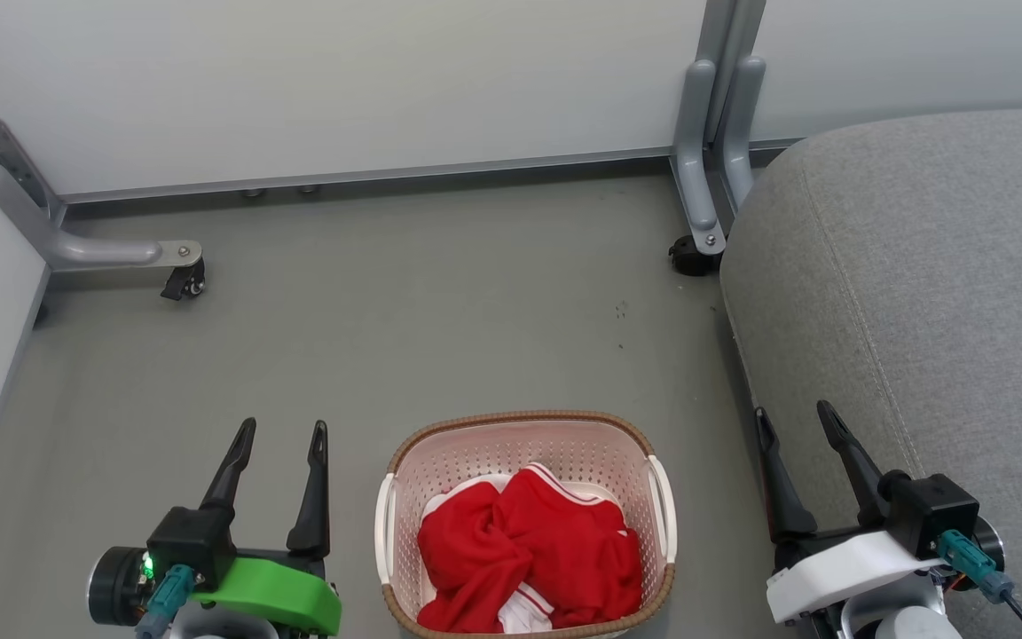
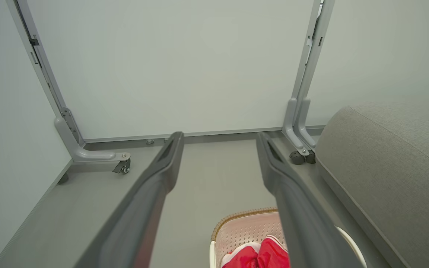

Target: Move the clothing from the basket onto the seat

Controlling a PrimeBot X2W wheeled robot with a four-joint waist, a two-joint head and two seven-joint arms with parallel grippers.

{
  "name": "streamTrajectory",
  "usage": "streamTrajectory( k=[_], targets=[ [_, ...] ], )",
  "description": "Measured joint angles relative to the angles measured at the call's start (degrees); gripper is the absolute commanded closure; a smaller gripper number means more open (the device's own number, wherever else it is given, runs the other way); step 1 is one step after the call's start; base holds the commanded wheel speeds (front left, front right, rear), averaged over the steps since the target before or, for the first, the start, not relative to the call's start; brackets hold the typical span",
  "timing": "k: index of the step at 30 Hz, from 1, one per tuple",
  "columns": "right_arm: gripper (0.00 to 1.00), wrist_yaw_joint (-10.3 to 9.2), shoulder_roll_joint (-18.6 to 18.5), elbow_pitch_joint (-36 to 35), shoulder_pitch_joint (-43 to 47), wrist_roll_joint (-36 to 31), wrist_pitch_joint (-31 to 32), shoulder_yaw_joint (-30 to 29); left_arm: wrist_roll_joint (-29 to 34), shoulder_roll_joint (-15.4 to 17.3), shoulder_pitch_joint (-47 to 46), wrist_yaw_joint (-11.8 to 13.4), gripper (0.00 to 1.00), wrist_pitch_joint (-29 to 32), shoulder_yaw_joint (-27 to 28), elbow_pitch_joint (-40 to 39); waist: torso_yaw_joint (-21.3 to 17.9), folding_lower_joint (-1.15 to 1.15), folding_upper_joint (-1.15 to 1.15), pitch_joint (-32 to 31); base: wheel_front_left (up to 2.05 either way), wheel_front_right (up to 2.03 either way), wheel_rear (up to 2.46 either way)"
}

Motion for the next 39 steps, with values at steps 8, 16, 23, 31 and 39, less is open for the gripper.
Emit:
streamTrajectory(
  k=[8, 16, 23, 31, 39],
  targets=[
    [0.00, 0.00, 0.0, 0.1, -0.1, 0.1, 0.0, -0.1, 0.0, -0.2, 0.0, 0.0, 0.00, 0.0, 0.4, 0.2, 0.0, 0.00, 0.00, 0.3, 0.00, 0.00, 0.00],
    [0.00, 0.00, 0.0, -1.2, -1.0, 0.1, 0.0, -0.4, 0.8, -0.2, -2.0, 0.0, 0.00, 0.0, -2.4, 1.0, -0.3, 0.00, 0.00, 1.7, 0.00, 0.00, 0.00],
    [0.00, 0.00, 0.0, -3.9, -3.9, -0.2, 0.4, -0.7, 0.5, -0.5, -9.4, 0.0, 0.00, -0.1, -12.1, 7.5, -1.3, 0.00, 0.00, 5.5, 0.00, 0.00, 0.00],
    [0.00, 0.00, 0.0, -6.9, -7.9, -0.3, 0.4, -0.9, -2.3, -0.7, -18.8, 0.0, 0.00, -0.1, -22.8, 18.8, -2.9, 0.00, 0.00, 12.3, 0.00, 0.00, 0.00],
    [0.00, 0.00, 0.0, -10.0, -11.7, -0.3, 0.3, -0.7, -5.3, -0.7, -27.1, 0.0, 0.00, -0.1, -32.9, 31.8, -4.1, 0.00, 0.00, 21.6, 0.00, 0.00, 0.00]
  ],
)
